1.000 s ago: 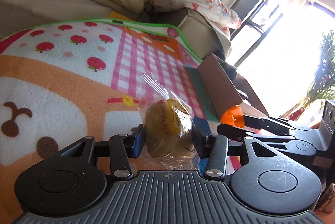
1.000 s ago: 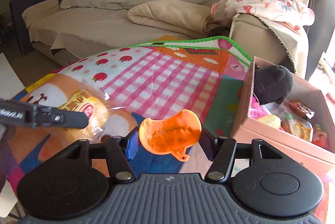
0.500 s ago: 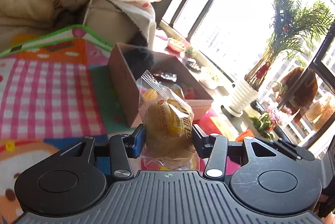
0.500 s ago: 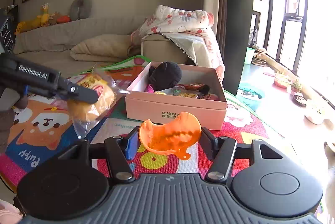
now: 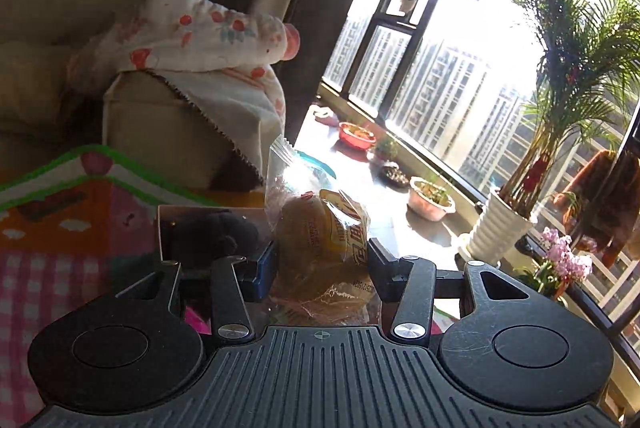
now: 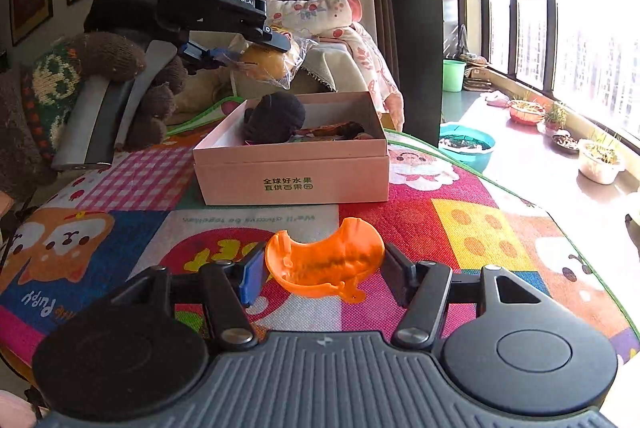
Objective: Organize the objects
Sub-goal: 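Lower the bagged bun into the pink box and open the left gripper, then lower the orange cup into the pink box and open the right gripper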
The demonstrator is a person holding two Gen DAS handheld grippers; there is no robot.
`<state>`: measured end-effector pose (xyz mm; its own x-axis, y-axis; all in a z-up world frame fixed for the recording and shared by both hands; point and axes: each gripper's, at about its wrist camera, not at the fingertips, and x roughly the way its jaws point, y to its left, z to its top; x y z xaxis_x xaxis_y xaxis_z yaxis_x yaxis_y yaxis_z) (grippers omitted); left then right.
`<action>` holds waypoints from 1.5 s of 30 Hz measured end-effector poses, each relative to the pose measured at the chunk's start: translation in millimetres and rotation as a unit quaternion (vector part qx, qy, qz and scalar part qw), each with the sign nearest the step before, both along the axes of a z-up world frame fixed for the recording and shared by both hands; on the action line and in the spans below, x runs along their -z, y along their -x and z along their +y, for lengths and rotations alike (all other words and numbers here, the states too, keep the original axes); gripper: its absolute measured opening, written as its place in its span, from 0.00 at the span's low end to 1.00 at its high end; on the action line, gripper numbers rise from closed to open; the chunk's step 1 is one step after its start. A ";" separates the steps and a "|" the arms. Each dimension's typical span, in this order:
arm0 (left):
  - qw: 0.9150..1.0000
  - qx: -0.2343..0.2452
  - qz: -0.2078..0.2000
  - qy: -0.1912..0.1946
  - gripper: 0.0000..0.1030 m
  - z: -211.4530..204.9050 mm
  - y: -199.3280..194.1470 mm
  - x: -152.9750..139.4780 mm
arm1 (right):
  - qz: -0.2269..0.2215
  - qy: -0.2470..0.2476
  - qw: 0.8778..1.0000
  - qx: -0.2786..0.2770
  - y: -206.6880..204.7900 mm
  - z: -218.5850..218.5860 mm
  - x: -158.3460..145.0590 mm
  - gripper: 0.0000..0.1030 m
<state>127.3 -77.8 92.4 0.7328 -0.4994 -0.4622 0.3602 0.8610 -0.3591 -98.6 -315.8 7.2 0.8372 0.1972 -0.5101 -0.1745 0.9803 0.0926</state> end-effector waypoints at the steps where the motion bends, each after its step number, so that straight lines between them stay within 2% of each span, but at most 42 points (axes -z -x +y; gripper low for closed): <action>1: 1.000 0.003 0.014 0.002 0.51 -0.8 -4.1 8.4 | 0.004 -0.004 1.000 0.003 -0.4 -2.1 2.7 0.58; 3: 0.999 0.007 0.035 -0.005 0.51 -2.8 -9.3 22.6 | 0.012 -0.011 1.000 0.007 -1.3 -6.4 6.8 0.58; 6: 0.998 0.010 0.048 -0.048 0.51 -8.3 -13.6 37.4 | 0.019 -0.016 1.000 0.010 -3.1 -7.7 10.5 0.58; 11: 0.992 0.007 0.019 -0.121 0.52 -9.4 -6.7 39.5 | 0.026 -0.018 0.999 0.007 -4.3 -5.1 15.0 0.58; 13: 0.991 0.014 0.020 -0.133 0.54 -6.8 -4.8 38.9 | 0.031 -0.018 0.999 0.006 -5.0 -2.9 17.5 0.58; 17: 0.994 -0.004 0.007 -0.113 0.50 7.6 4.8 30.3 | 0.036 -0.017 0.999 0.004 -7.3 1.6 18.2 0.58; 20: 0.997 -0.016 -0.011 -0.073 0.50 26.1 19.3 19.1 | 0.037 -0.015 0.999 0.004 -8.4 1.5 17.5 0.58; 24: 0.999 -0.013 -0.008 -0.033 0.50 49.8 46.4 12.8 | 0.045 -0.009 0.999 0.005 -13.9 3.1 17.6 0.58; 27: 1.000 -0.001 -0.003 -0.026 0.50 60.8 65.7 14.8 | 0.047 -0.003 0.999 0.006 -18.7 6.8 13.4 0.58; 32: 1.000 0.005 -0.001 -0.018 0.50 75.4 94.9 23.7 | 0.017 0.020 1.000 -0.002 -29.5 11.2 -14.1 0.58; 35: 1.000 0.012 0.007 -0.020 0.50 82.2 105.7 35.4 | 0.011 0.013 1.000 -0.008 -51.1 10.4 -36.6 0.58; 40: 0.998 0.016 0.047 -0.026 0.50 95.5 113.6 63.4 | 0.000 0.013 1.000 0.002 -108.0 13.3 -73.4 0.58; 45: 0.998 0.006 0.065 -0.021 0.50 111.8 117.8 75.7 | 0.013 -0.034 0.999 0.019 -187.4 13.1 -112.1 0.58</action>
